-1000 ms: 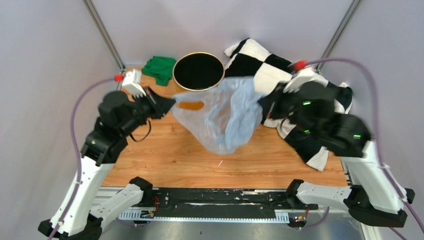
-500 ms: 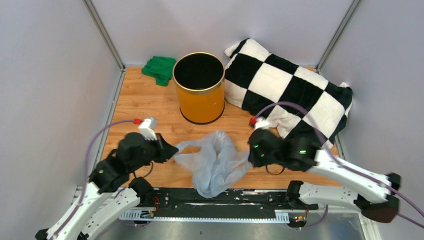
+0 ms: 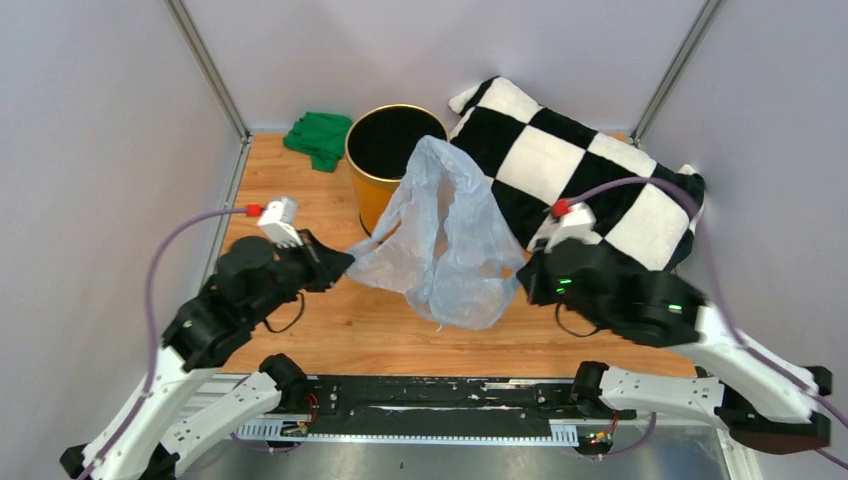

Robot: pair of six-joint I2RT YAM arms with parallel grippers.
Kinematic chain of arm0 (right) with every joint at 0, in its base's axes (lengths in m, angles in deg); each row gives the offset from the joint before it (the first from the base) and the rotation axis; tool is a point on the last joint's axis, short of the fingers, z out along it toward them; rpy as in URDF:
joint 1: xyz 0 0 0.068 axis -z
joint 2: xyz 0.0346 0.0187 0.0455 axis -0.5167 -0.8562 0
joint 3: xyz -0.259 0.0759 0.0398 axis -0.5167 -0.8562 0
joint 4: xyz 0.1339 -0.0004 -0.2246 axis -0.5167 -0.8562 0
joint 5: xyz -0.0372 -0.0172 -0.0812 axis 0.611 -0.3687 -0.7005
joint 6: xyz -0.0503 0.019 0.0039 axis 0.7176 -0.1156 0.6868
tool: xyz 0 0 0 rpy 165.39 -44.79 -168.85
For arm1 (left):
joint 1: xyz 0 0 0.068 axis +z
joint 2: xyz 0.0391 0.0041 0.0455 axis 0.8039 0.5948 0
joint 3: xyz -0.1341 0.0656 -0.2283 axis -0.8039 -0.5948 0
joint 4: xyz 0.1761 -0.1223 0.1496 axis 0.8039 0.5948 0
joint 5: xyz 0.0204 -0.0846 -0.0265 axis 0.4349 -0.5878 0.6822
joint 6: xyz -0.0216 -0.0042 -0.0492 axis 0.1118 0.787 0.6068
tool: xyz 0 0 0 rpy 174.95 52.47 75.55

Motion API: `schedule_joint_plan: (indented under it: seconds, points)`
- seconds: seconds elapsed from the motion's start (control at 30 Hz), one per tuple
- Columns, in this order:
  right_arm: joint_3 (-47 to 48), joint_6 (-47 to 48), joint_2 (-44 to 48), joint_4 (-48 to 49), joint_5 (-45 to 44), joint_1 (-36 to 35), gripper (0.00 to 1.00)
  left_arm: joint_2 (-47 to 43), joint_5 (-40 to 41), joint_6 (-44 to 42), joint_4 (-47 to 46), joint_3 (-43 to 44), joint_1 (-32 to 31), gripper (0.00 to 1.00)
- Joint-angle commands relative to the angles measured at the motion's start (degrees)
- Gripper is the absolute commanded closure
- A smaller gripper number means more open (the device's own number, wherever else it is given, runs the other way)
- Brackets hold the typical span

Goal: Put the trash bags into the trash bin

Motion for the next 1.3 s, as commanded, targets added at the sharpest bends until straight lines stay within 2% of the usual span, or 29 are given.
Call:
schedule_joint_plan:
  seconds: [0.0, 0.07, 0.1, 0.2, 0.27, 0.33, 0.4, 0.47, 0.5, 0.57, 0.63, 0.67, 0.73, 0.8, 0.87, 1.0, 1.07, 1.17, 1.27]
  points:
    - [-5.8, -3.8, 0.0, -6.4, 0.7, -1.0, 1.0, -6.1, 1.4, 1.6, 3.7, -5.8, -0.3, 1.0]
    - [1.2, 1.3, 2.1, -5.7, -4.0, 0.3, 1.0, -6.2, 2.2, -0.2, 2.2, -1.2, -0.3, 1.0]
    - [7.9, 5.2, 1.6, -5.7, -5.9, 1.6, 1.0, -3.9, 1.8, -1.5, 1.5, 3.6, -0.3, 1.0]
    - [33.4, 17.3, -6.0, -4.1, -9.7, 3.0, 1.0, 8.7, -3.3, -5.5, -1.3, 25.6, -0.3, 1.0]
    - [47.0, 24.3, -8.7, 1.4, -8.2, 3.0, 1.0, 15.8, -6.1, -6.3, -5.6, 36.8, -0.3, 1.0]
    - [52.7, 29.0, -7.9, 9.1, -4.0, 3.0, 1.0, 18.5, -6.7, -6.1, -11.4, 43.2, -0.3, 1.0]
    - [49.3, 29.4, -5.1, 14.6, -1.7, 3.0, 1.0, 19.3, -7.4, -5.8, -13.7, 44.9, -0.3, 1.0]
    - [39.3, 27.0, -1.7, 15.9, -1.1, 3.0, 1.0, 18.6, -10.0, -5.7, -13.9, 39.5, -0.3, 1.0]
    - [31.9, 24.6, -0.3, 15.3, -0.5, 3.0, 1.0, 17.3, -11.1, -5.5, -13.9, 31.3, -0.4, 1.0]
    - [10.7, 15.2, 1.7, 14.0, 2.5, 3.0, 1.0, 13.6, -11.3, -5.0, -14.3, 14.3, -1.6, 1.0]
    - [-10.0, 3.2, 2.1, 14.9, 12.5, 2.6, 1.0, 6.7, -10.2, -3.4, -14.4, -2.2, -4.4, 1.0]
    - [-18.4, -1.2, 3.0, 17.5, 16.1, 0.9, 1.0, 2.4, -9.0, -2.1, -14.0, -9.0, -6.3, 1.0]
    - [-28.7, -8.6, 7.9, 18.5, 14.9, -5.0, 1.0, -7.2, -8.0, 1.2, -10.4, -18.1, -9.3, 1.0]
    - [-26.2, -10.0, 14.2, 14.3, 10.4, -8.8, 1.0, -16.3, -8.6, 2.8, -3.9, -19.5, -9.9, 1.0]
    - [-15.6, -5.9, 16.8, 7.3, 5.7, -9.4, 1.0, -20.0, -7.5, 2.5, 0.6, -14.5, -9.9, 1.0]
    - [10.9, 3.7, 10.9, -2.6, -3.4, -9.4, 1.0, -12.8, -6.5, 0.0, 1.3, 2.3, -9.9, 1.0]
    - [20.0, 6.9, 6.9, -5.9, -8.3, -9.4, 1.0, -7.4, -5.3, -2.6, 1.4, 9.6, -9.9, 1.0]
    - [22.5, 9.4, 4.6, -6.4, -11.3, -9.4, 1.0, -2.5, -2.8, -4.8, 1.2, 14.8, -9.9, 1.0]
    - [18.4, 8.3, 6.8, -6.3, -10.1, -9.4, 1.0, 0.0, -3.5, -5.1, 0.5, 16.7, -9.9, 1.0]
